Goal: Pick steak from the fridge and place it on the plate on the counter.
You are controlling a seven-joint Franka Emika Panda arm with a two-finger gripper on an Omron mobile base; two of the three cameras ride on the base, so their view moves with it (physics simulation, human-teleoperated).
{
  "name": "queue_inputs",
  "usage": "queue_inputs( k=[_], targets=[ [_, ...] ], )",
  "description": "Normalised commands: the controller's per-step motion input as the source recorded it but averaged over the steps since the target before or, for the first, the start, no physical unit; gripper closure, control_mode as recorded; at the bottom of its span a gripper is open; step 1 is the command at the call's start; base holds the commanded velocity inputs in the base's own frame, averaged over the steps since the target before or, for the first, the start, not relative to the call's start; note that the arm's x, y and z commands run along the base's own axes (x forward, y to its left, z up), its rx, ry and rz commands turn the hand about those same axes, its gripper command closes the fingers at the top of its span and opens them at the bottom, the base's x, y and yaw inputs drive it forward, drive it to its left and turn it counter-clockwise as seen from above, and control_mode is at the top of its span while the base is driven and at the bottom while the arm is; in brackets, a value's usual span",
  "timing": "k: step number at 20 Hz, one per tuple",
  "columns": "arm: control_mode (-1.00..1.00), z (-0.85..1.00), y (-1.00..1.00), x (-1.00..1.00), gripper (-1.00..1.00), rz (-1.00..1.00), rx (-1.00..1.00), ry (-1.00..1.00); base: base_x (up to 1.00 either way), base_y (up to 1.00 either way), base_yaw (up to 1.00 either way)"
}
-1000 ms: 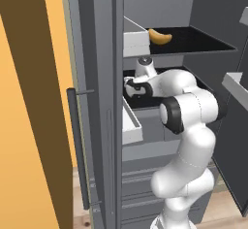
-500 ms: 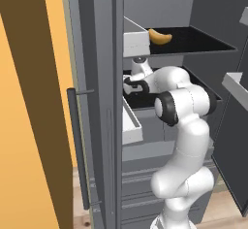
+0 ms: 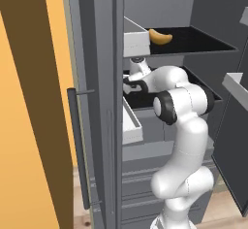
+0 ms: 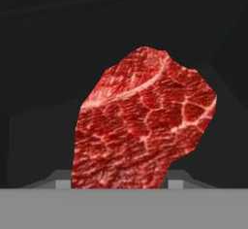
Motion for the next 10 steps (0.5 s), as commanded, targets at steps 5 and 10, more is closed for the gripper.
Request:
queue_inputs(
  k=[5, 10],
  targets=[
    [-1.00, -0.38, -0.57, -0.02, 1.00, -0.06, 0.02, -0.08, 0.00, 0.00, 0.00],
    [-1.00, -0.05, -0.91, -0.19, 1.00, -0.10, 0.14, -0.01, 0.00, 0.00, 0.00]
  ],
)
